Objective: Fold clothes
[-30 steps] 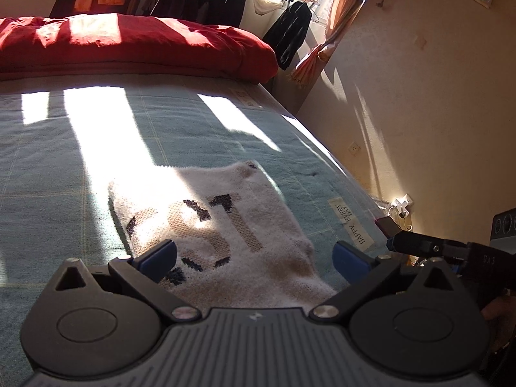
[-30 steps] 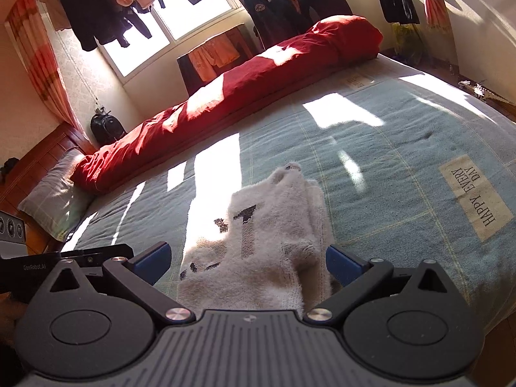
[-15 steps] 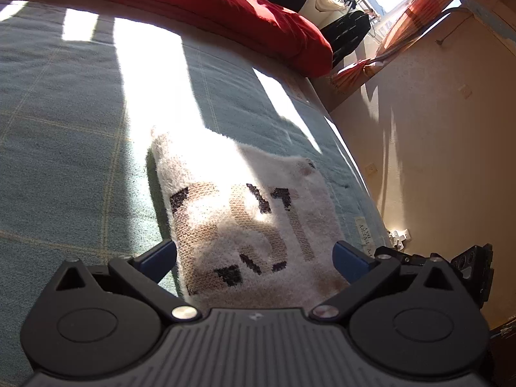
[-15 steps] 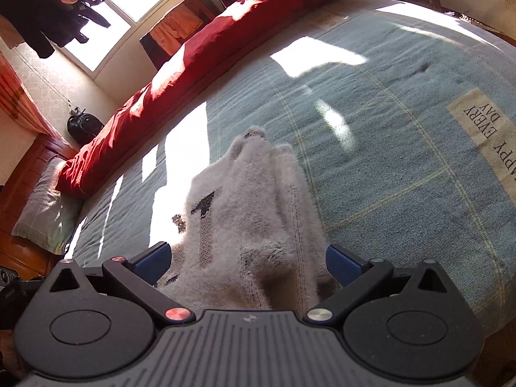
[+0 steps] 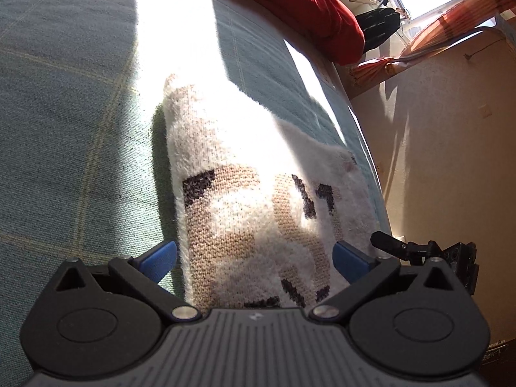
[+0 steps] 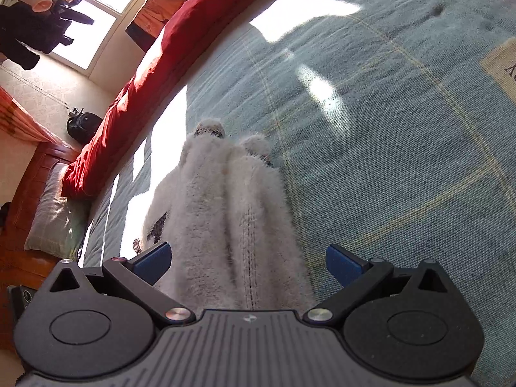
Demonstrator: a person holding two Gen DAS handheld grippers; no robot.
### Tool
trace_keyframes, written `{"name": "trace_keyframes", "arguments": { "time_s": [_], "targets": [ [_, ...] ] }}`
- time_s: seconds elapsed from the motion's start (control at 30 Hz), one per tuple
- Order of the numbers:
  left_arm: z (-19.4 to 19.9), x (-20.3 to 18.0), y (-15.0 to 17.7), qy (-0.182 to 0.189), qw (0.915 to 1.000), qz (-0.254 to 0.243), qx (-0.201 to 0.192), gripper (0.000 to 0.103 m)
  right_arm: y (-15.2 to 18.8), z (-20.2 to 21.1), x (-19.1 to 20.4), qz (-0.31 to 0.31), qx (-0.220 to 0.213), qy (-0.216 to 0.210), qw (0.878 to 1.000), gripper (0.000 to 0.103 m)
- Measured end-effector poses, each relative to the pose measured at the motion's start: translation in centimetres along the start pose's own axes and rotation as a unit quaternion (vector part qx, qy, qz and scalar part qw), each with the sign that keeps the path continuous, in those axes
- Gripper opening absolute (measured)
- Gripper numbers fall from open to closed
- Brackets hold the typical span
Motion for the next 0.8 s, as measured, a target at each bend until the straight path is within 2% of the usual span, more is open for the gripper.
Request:
{"name": "trace_keyframes", "arguments": {
  "time_s": [0.23,0.43,0.67,0.8],
  "targets": [
    [-2.9,-0.2,-0.7,-0.008,0.9996,-0.005,0.028,0.102,-1.2,-2.8,-0.6,-0.012,0.024,-0.04,0.999,0.103],
    [-4.1,0.1,-0.7,0.01,0.9989,0.015,0.042,0.102,-3.1,-4.8,-0.9,-0.025,0.046,-0.063,0.997,0.103],
    [-2.7,0.8,2.1,0.048,0.9959,0.011,0.076,0.102,-0.6,-3.7,-1.5,-0.046,0.124,-0.113,0.985,0.103],
    [-2.8,1.7,1.2,0.07,0.994,0.035,0.076,0.102,-0.5,-3.9,-1.7,-0.047,0.135,-0.125,0.982,0.103]
  ]
}}
Point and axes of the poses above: each gripper's, at about its wrist camera, not at the fingertips, and z roughly against the way its jaws point, x to its left, y to its underside, the point moved 3 cm from there along -z, roughly the way its jaws point, and after that the axes turned 5 degrees about -y, right-handed, at the moved point
